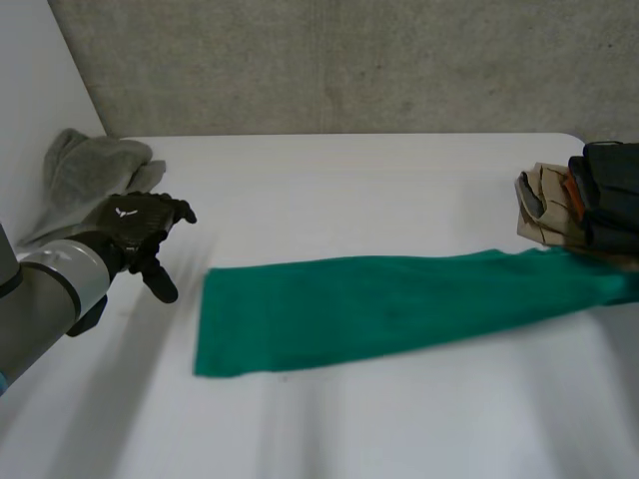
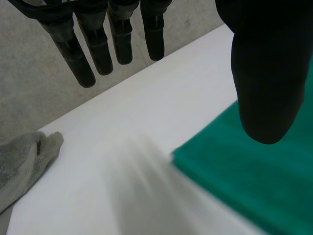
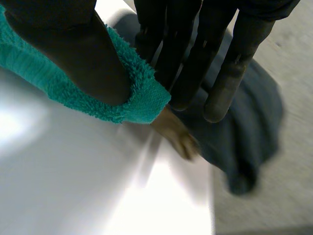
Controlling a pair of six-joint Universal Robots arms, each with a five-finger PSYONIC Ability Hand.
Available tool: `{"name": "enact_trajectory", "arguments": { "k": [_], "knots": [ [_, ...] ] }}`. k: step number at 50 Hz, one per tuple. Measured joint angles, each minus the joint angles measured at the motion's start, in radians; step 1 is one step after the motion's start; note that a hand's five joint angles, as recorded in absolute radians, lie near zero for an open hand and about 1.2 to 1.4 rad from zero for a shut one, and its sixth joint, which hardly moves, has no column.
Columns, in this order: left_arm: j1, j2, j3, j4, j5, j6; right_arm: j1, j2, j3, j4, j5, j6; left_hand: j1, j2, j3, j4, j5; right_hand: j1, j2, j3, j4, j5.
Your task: Fold the laundry.
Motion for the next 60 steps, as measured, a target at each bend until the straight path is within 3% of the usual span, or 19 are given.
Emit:
{"name": "enact_trajectory", "arguments": {
  "k": [7, 13, 17, 24, 28, 32, 33, 34, 38, 41, 48, 52, 58, 60],
  "knots": [
    [0.001, 0.022, -0.017, 0.0, 0.002, 0.0, -0.083, 0.054, -0.087, 0.088, 0.035, -0.167, -0.003, -0.006, -0.004, -0.002, -0.004, 0.0, 0.0, 0.0, 0.0, 0.0],
    [0.008, 0.036, -0.029, -0.002, 0.002, 0.0, 0.05, 0.043, -0.148, 0.114, 0.071, -0.24, -0.025, -0.02, -0.022, -0.018, -0.022, 0.0, 0.0, 0.0, 0.002, 0.0],
    [0.016, 0.054, -0.033, -0.003, 0.001, -0.002, 0.268, -0.036, -0.151, 0.028, 0.04, -0.205, -0.025, -0.02, -0.023, -0.018, -0.025, 0.0, 0.0, 0.0, 0.002, 0.0],
    [0.026, 0.099, -0.042, -0.01, 0.0, -0.018, 0.691, -0.067, -0.109, -0.221, -0.113, -0.188, -0.025, -0.027, -0.023, -0.023, -0.032, 0.0, 0.0, 0.002, 0.003, 0.01],
    [0.023, 0.123, -0.057, -0.013, 0.001, -0.03, 0.894, 0.016, -0.103, -0.298, -0.178, -0.227, -0.025, -0.03, -0.026, -0.029, -0.032, 0.0, 0.0, 0.002, 0.004, 0.01],
    [0.013, 0.134, -0.074, -0.013, 0.001, -0.035, 1.021, 0.148, -0.136, -0.26, -0.17, -0.306, -0.034, -0.034, -0.036, -0.031, -0.038, 0.0, -0.005, -0.005, -0.007, 0.006],
    [0.01, 0.135, -0.077, -0.013, 0.001, -0.035, 1.042, 0.18, -0.151, -0.233, -0.155, -0.326, -0.034, -0.034, -0.036, -0.031, -0.038, -0.038, -0.063, -0.07, -0.074, -0.033],
    [0.006, 0.136, -0.079, -0.013, 0.001, -0.035, 1.057, 0.208, -0.166, -0.204, -0.136, -0.344, -0.034, -0.034, -0.036, -0.031, -0.038, -0.216, -0.236, -0.237, -0.242, -0.213],
    [-0.011, 0.136, -0.081, -0.014, -0.002, -0.033, 1.078, 0.26, -0.208, -0.113, -0.072, -0.359, -0.034, -0.035, -0.036, -0.031, -0.038, -0.76, -0.814, -0.804, -0.811, -0.796],
    [-0.026, 0.138, -0.076, -0.013, -0.003, -0.032, 1.061, 0.235, -0.22, -0.074, -0.037, -0.284, -0.034, -0.035, -0.036, -0.032, -0.038, -0.888, -0.966, -0.975, -0.98, -0.934],
    [-0.064, 0.141, -0.05, -0.01, -0.005, -0.031, 0.956, 0.061, -0.168, -0.041, 0.002, 0.057, -0.034, -0.044, -0.045, -0.041, -0.047, -0.888, -0.969, -0.984, -0.995, -0.934],
    [-0.084, 0.139, -0.043, -0.01, -0.006, -0.032, 0.88, 0.018, -0.12, 0.005, 0.026, 0.164, -0.034, -0.045, -0.046, -0.041, -0.047, -0.888, -0.969, -0.984, -0.995, -0.934],
    [-0.118, 0.114, -0.046, -0.006, -0.01, -0.033, 0.73, 0.054, -0.034, 0.1, 0.067, 0.147, -0.034, -0.05, -0.046, -0.047, -0.053, -0.88, -0.96, -0.974, -0.985, -0.926],
    [-0.129, 0.103, -0.049, -0.005, -0.009, -0.034, 0.689, 0.076, -0.015, 0.112, 0.073, 0.113, -0.034, -0.05, -0.046, -0.047, -0.053, -0.779, -0.849, -0.86, -0.882, -0.832]
  ]
}}
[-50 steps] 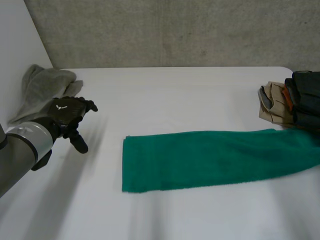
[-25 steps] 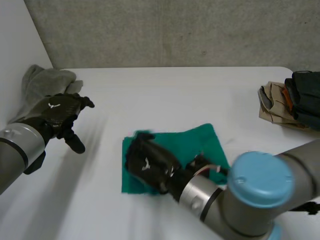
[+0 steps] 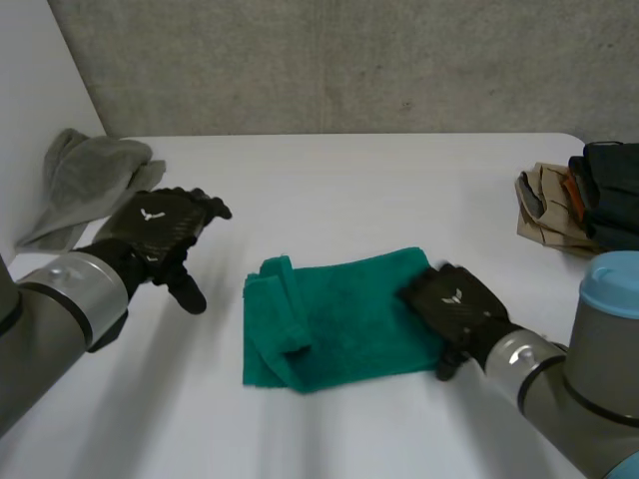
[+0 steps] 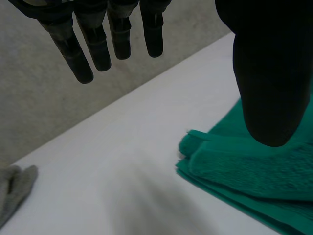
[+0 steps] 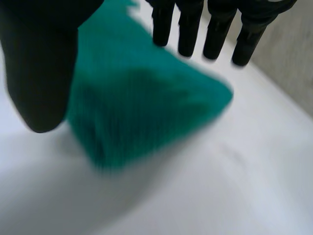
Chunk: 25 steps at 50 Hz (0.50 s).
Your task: Fold the laundry.
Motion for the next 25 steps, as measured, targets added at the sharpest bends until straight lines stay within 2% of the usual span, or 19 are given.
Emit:
{"name": "enact_trajectory", "arguments": {
  "k": [2, 4, 5, 11, 13, 14, 17, 25],
  "knots": [
    [-0.018, -0.011, -0.004, 0.002, 0.005, -0.004, -0.041, 0.022, 0.015, -0.007, 0.003, -0.038, -0.035, -0.016, -0.021, -0.016, -0.015, 0.27, 0.26, 0.258, 0.269, 0.264],
    [-0.044, -0.019, -0.009, 0.007, 0.014, -0.01, -0.061, 0.03, 0.022, -0.025, 0.002, -0.056, -0.044, -0.023, -0.025, -0.023, -0.018, 0.333, 0.34, 0.334, 0.345, 0.338],
    [-0.044, -0.019, -0.009, 0.007, 0.014, -0.01, -0.061, 0.03, 0.022, -0.025, 0.002, -0.056, -0.044, -0.023, -0.025, -0.023, -0.018, 0.333, 0.34, 0.334, 0.345, 0.338],
    [-0.211, -0.067, -0.002, 0.097, 0.037, -0.034, -0.063, -0.028, 0.033, -0.097, -0.009, -0.024, -0.044, -0.023, -0.025, -0.023, -0.018, 0.191, 0.187, 0.189, 0.2, 0.172],
    [-0.221, -0.073, 0.001, 0.106, 0.034, -0.035, -0.061, -0.032, 0.034, -0.099, -0.01, -0.019, -0.044, -0.023, -0.025, -0.023, -0.018, 0.191, 0.187, 0.189, 0.2, 0.17],
    [-0.283, -0.115, 0.025, 0.157, 0.007, -0.037, -0.047, -0.052, 0.041, -0.107, -0.02, 0.007, -0.044, -0.023, -0.025, -0.023, -0.018, 0.191, 0.187, 0.189, 0.199, 0.166],
    [-0.334, -0.18, 0.066, 0.197, -0.046, -0.031, -0.028, -0.063, 0.049, -0.113, -0.027, 0.028, -0.044, -0.023, -0.025, -0.023, -0.018, 0.191, 0.187, 0.189, 0.199, 0.166],
    [-0.384, -0.398, 0.197, 0.174, -0.194, 0.049, 0.01, -0.046, 0.066, -0.136, -0.018, 0.04, -0.044, -0.023, -0.025, -0.023, -0.018, 0.236, 0.239, 0.244, 0.254, 0.247]
  ]
}}
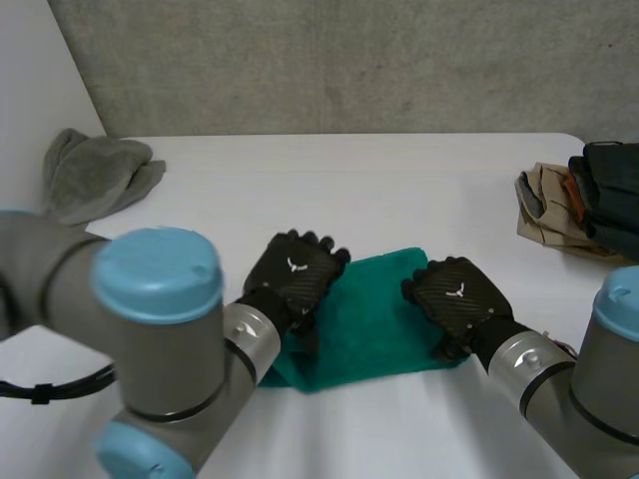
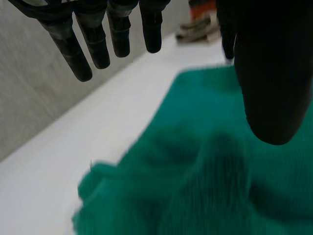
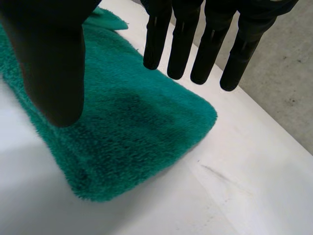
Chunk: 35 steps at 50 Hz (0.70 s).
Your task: Fold the laundry.
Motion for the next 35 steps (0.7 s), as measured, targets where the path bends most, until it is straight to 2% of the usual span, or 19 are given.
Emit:
{"name": "enact_trajectory", "arguments": {
  "k": [6, 13, 16, 25, 35],
  "knots": [
    [0.044, -0.061, 0.029, -0.026, -0.071, 0.042, 0.006, 0.033, 0.001, -0.019, 0.019, -0.007, 0.0, 0.0, 0.0, 0.0, 0.0, 0.069, 0.063, 0.068, 0.069, 0.064],
    [0.156, -0.054, 0.013, -0.024, -0.257, 0.098, -0.01, 0.058, 0.004, -0.022, 0.034, -0.019, 0.0, 0.0, 0.0, 0.0, 0.0, 0.071, 0.063, 0.071, 0.072, 0.068],
    [0.171, -0.029, -0.008, -0.023, -0.291, 0.119, -0.014, 0.056, 0.007, -0.019, 0.034, -0.022, 0.0, -0.001, -0.001, -0.001, -0.002, 0.086, 0.076, 0.085, 0.085, 0.08],
    [0.121, 0.116, -0.121, -0.005, -0.227, 0.144, -0.033, 0.053, 0.022, -0.008, 0.047, -0.034, 0.0, -0.011, -0.007, -0.009, -0.008, 0.085, 0.08, 0.079, 0.079, 0.07],
    [0.045, 0.172, -0.162, 0.017, -0.161, 0.12, -0.068, 0.041, 0.042, 0.003, 0.034, -0.055, -0.059, -0.05, -0.052, -0.049, -0.018, 0.165, 0.175, 0.172, 0.174, 0.166]
  ]
}}
